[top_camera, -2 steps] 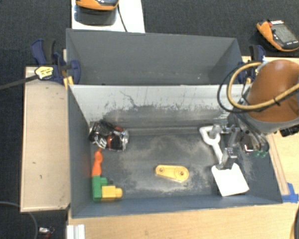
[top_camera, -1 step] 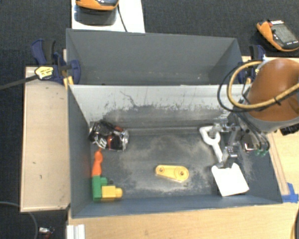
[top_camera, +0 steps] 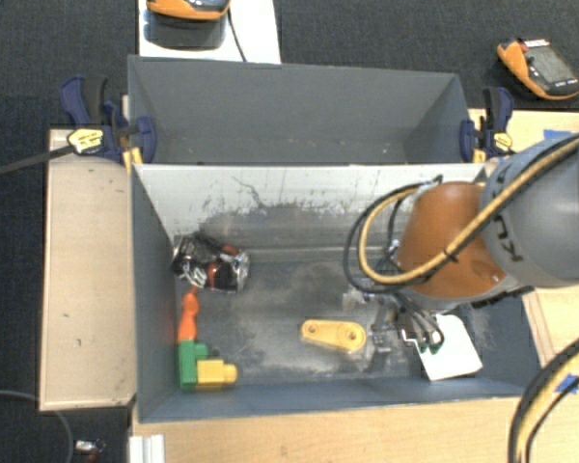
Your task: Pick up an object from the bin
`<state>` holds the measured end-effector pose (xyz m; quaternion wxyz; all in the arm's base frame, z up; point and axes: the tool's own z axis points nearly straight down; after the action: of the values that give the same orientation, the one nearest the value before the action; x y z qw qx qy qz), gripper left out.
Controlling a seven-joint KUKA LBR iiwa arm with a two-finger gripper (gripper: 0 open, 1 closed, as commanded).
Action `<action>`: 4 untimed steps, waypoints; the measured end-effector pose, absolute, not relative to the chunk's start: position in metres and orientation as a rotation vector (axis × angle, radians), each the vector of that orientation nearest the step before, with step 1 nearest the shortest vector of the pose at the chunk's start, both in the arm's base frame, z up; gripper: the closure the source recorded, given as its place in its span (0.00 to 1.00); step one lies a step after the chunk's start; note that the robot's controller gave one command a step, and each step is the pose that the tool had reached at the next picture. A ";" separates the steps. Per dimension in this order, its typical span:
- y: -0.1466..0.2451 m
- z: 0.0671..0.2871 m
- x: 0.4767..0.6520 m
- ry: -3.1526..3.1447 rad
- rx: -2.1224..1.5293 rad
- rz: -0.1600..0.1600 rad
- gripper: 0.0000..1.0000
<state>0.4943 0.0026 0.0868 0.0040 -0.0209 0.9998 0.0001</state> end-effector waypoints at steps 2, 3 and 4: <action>0.048 0.099 0.480 3.132 -0.238 0.004 0.00; 0.029 0.076 0.488 3.129 0.004 -0.001 0.00; 0.029 0.070 0.478 3.131 -0.246 0.004 1.00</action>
Offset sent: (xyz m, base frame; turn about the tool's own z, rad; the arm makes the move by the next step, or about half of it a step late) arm -0.0139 0.0437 0.0132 -0.1066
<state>0.4781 0.0294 0.0704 0.0003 -0.0782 0.9969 0.0012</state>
